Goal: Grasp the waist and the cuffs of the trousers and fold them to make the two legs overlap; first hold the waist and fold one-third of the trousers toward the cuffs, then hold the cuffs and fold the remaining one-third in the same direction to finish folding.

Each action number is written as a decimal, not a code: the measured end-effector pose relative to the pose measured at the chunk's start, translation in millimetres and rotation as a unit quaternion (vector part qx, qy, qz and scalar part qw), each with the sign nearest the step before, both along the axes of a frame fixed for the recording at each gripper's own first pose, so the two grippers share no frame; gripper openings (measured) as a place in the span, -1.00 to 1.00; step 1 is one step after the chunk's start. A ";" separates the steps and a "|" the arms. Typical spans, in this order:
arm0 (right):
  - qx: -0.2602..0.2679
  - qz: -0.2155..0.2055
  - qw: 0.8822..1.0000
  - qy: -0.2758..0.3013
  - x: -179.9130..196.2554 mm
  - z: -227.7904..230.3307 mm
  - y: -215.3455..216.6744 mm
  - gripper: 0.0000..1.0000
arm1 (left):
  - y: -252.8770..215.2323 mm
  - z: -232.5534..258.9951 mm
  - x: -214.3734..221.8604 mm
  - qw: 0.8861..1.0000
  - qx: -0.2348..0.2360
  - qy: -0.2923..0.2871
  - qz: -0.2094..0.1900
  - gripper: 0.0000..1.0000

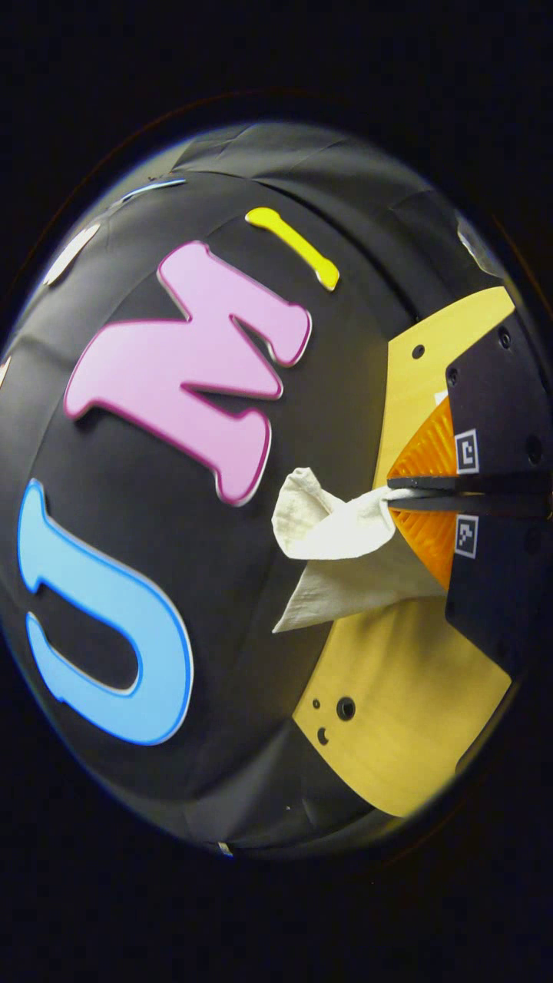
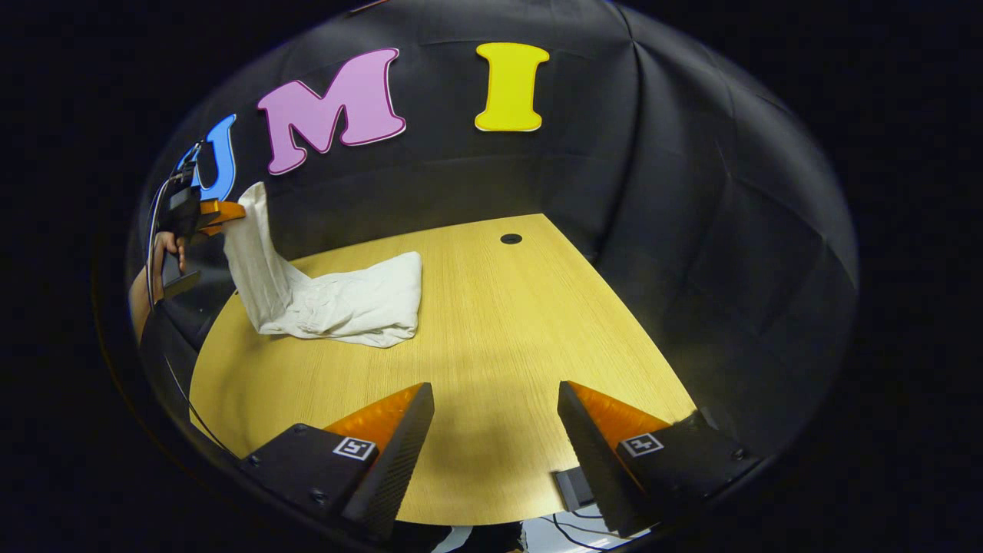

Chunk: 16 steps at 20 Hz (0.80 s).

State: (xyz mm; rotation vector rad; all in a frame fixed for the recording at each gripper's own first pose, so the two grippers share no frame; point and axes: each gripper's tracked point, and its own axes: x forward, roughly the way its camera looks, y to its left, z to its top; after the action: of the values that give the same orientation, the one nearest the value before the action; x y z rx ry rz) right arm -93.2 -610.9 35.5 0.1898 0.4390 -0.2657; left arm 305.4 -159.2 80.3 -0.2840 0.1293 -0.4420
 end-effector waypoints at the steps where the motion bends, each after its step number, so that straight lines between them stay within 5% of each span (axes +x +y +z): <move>1: 0.003 0.003 1.000 0.000 0.0 -1.3 -6.2 0.98 | -22.8 0.2 -6.0 1.000 0.006 -0.003 -0.009 -0.90; 10: 0.026 0.039 0.999 0.005 -1.3 -12.9 -48.6 0.99 | -176.3 -51.4 -38.8 0.998 0.023 0.029 -0.060 -0.89; 16: 0.043 0.050 0.998 0.001 -1.9 -13.6 -62.0 0.99 | -216.5 -107.3 -43.6 0.994 0.057 0.071 -0.058 -0.84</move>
State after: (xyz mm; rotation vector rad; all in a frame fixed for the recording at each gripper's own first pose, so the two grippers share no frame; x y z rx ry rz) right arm -95.2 -673.0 21.9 0.2498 0.4616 -0.1484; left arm 261.8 -375.7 -27.1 -0.1954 0.3102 -0.5269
